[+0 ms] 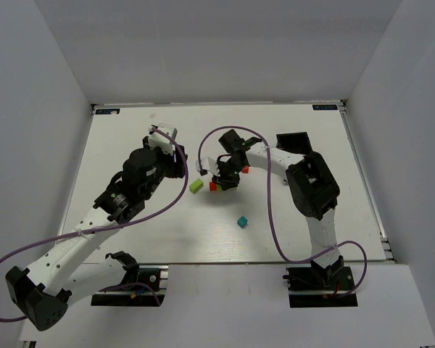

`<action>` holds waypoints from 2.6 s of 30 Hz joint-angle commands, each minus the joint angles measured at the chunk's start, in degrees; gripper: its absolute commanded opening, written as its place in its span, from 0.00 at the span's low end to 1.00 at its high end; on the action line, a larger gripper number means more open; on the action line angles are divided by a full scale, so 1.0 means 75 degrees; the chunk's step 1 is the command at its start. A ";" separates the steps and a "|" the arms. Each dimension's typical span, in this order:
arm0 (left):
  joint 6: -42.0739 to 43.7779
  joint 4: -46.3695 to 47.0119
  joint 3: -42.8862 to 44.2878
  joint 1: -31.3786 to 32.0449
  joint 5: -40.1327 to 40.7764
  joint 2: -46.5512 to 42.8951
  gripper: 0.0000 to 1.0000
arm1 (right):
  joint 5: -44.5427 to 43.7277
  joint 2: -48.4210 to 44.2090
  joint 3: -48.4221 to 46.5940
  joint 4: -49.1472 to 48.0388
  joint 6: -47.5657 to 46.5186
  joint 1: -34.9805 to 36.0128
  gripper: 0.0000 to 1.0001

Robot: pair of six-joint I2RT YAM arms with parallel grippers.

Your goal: Build the wood block tower

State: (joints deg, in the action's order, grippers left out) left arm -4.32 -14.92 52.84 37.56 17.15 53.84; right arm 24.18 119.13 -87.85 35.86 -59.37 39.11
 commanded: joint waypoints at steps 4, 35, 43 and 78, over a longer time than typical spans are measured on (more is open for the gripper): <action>0.0025 0.0091 -0.0084 -0.0028 -0.0071 -0.0078 0.71 | 0.0022 0.0159 -0.0052 -0.0058 0.0077 0.0070 0.37; 0.0025 0.0091 -0.0084 -0.0098 -0.0001 -0.0078 0.71 | -0.0318 -0.0416 0.0487 -0.0304 0.0077 -0.0328 0.70; 0.0025 0.0091 -0.0084 -0.0098 -0.0001 -0.0078 0.71 | -0.0260 -0.0357 0.0499 -0.0293 0.0018 -0.0293 0.57; 0.0025 0.0091 -0.0084 -0.0098 -0.0001 -0.0078 0.71 | -0.0295 -0.0228 0.0511 -0.0574 0.0241 -0.0234 0.46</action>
State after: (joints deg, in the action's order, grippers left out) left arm -4.32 -14.92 52.84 37.19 17.17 53.84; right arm 22.09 118.19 -84.53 32.38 -58.00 37.12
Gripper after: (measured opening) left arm 0.710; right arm 0.461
